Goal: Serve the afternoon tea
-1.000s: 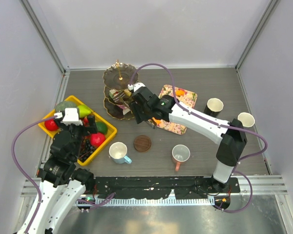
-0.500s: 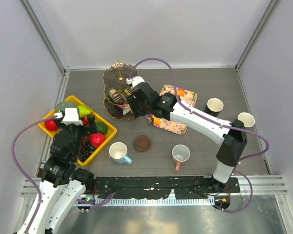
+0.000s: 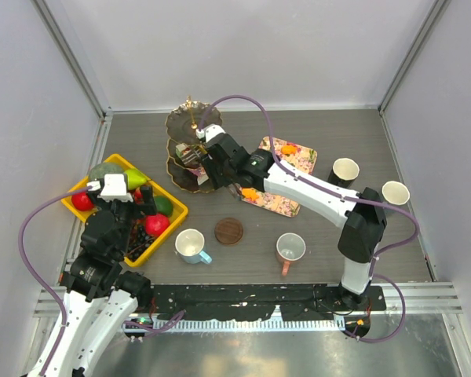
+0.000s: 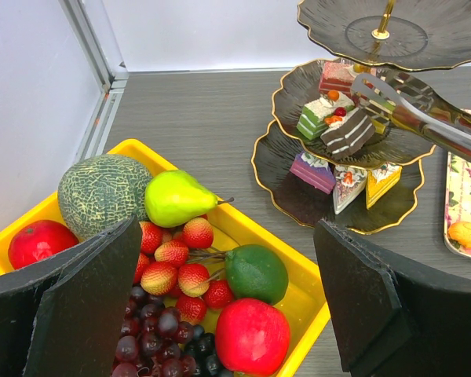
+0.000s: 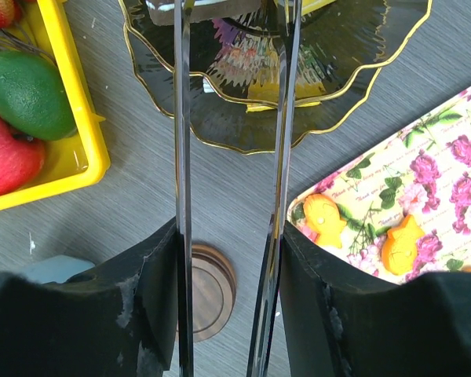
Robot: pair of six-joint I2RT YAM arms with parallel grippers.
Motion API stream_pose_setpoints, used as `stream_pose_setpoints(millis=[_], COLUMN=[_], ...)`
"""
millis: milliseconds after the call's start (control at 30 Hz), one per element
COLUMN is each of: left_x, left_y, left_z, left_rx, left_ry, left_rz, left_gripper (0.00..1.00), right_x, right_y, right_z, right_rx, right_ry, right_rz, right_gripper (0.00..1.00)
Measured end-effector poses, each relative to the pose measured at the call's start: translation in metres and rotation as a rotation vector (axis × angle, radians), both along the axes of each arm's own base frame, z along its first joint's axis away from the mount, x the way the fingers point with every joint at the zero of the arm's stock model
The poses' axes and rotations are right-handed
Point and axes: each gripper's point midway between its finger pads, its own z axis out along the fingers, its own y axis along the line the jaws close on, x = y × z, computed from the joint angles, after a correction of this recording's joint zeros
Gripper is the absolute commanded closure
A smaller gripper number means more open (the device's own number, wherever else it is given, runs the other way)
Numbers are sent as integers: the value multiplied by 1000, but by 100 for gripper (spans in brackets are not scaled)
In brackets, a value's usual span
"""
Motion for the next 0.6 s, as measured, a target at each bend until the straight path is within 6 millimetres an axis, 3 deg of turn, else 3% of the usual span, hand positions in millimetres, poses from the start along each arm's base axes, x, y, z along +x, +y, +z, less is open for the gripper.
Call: stream_pose_setpoints(millis=[600], left_x=[0], left_y=[0], left_z=[0], left_rx=[0], left_ry=[0], left_rz=[0], left_gripper=[1], right_x=[7], right_y=[10], right_z=[-2], right_rx=[-22], right_ry=[-17], right_rz=[37], right_gripper=[49])
